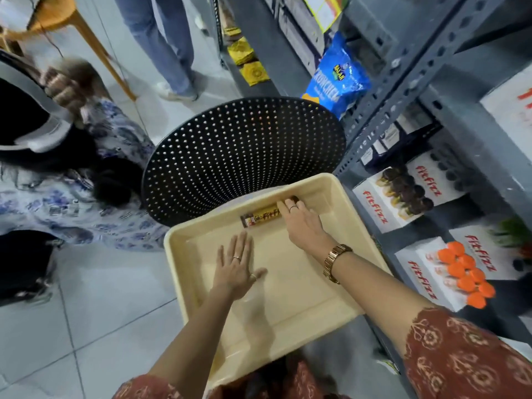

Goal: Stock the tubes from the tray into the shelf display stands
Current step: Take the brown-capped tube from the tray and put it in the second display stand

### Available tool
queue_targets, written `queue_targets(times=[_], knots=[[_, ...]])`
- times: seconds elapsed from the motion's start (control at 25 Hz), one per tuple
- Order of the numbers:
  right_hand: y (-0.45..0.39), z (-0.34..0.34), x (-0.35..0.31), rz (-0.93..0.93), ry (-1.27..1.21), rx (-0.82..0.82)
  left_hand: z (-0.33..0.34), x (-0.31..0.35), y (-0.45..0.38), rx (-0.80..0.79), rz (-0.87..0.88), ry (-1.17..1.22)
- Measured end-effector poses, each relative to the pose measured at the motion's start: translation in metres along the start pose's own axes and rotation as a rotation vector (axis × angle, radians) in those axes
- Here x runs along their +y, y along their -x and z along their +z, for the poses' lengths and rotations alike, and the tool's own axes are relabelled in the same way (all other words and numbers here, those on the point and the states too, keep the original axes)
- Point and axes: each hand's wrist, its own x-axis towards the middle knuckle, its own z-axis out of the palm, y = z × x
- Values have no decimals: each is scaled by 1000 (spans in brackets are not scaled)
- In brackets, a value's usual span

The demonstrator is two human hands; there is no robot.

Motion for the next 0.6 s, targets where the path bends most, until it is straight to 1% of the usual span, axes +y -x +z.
queue_targets(times=[0.12, 0.2, 0.36, 0.48, 0.6], knots=[[-5, -1, -2, 16, 123, 9, 2, -3, -3, -29, 14, 35], [-4, 0, 0, 33, 191, -24, 2, -3, -4, -28, 26, 46], [5, 2, 9, 138, 108, -166, 1, -4, -4, -41, 37, 49], [12, -12, 19, 159, 87, -136, -7, -1, -5, -93, 24, 34], [22, -31, 32, 160, 95, -54, -15, 5, -4, -150, -37, 13]])
